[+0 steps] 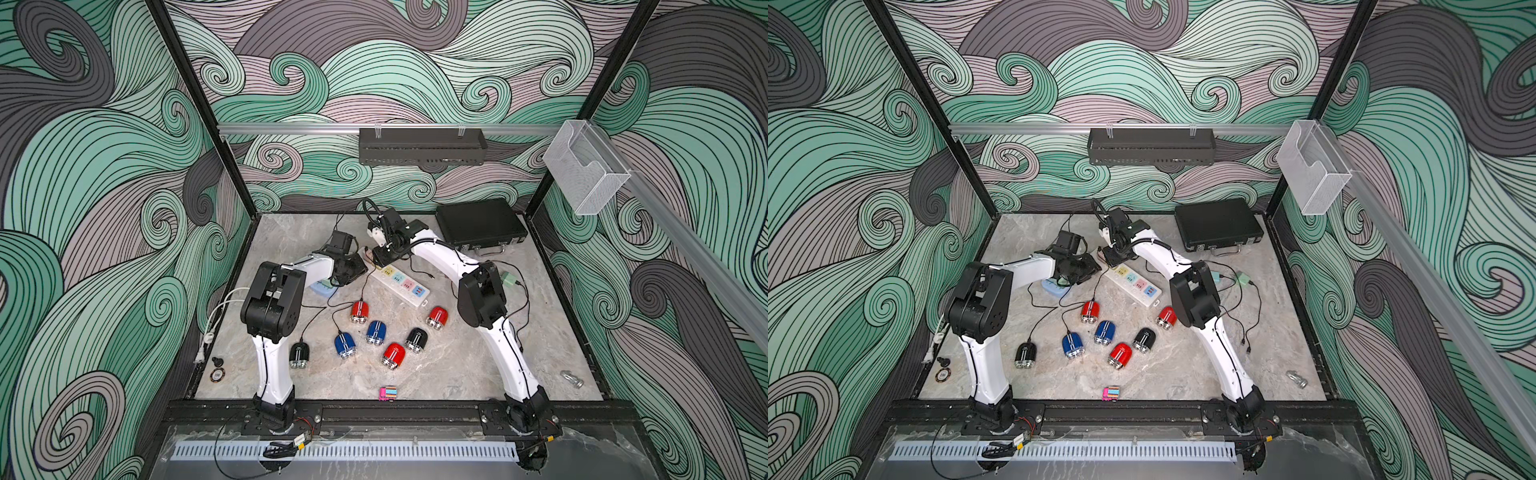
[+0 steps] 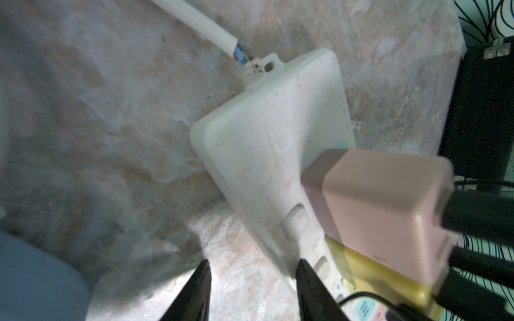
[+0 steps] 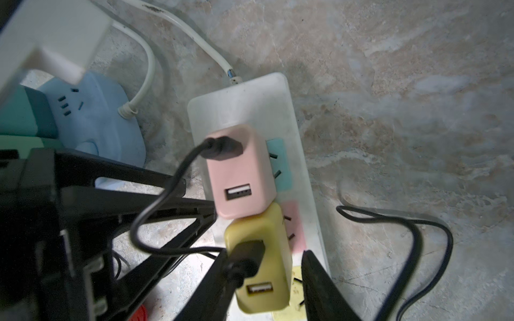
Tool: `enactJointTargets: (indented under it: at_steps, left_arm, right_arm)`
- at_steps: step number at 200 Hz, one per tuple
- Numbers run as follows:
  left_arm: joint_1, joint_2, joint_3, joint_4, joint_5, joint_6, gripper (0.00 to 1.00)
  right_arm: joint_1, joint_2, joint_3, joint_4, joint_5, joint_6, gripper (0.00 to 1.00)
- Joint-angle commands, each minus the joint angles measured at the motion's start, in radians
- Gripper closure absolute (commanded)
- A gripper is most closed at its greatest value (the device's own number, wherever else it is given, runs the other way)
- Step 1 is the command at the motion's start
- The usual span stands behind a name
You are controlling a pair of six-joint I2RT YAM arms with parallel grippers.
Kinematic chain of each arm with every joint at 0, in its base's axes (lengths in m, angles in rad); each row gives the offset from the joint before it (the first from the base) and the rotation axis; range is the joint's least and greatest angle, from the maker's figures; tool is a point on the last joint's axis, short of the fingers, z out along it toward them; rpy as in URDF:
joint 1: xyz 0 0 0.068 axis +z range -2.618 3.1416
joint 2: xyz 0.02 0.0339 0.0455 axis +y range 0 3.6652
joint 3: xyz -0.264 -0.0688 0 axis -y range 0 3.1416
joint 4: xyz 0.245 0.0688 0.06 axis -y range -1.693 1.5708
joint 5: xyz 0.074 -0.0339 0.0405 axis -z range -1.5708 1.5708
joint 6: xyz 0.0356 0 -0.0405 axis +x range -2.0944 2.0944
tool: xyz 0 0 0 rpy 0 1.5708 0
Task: Unplug the electric shaver
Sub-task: Remove the plug from the socket.
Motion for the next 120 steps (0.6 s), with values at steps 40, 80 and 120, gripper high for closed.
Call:
enactJointTargets:
  at_steps: [40, 80, 120]
  left_arm:
    - [0.001, 0.05, 0.022, -0.008, 0.007, 0.003, 0.52]
    - [0.001, 0.06, 0.022, -0.012, 0.009, -0.007, 0.52]
    - [0.001, 0.055, 0.013, -0.014, 0.006, -0.01, 0.52]
  right_arm:
    - [-0.01, 0.039, 0.054, -0.041, -0.039, -0.064, 0.6]
    - [-0.008, 0.06, 0.073, -0.045, -0.079, -0.1, 0.61]
    - [-0.007, 0.063, 0.076, -0.046, -0.08, -0.142, 0.65]
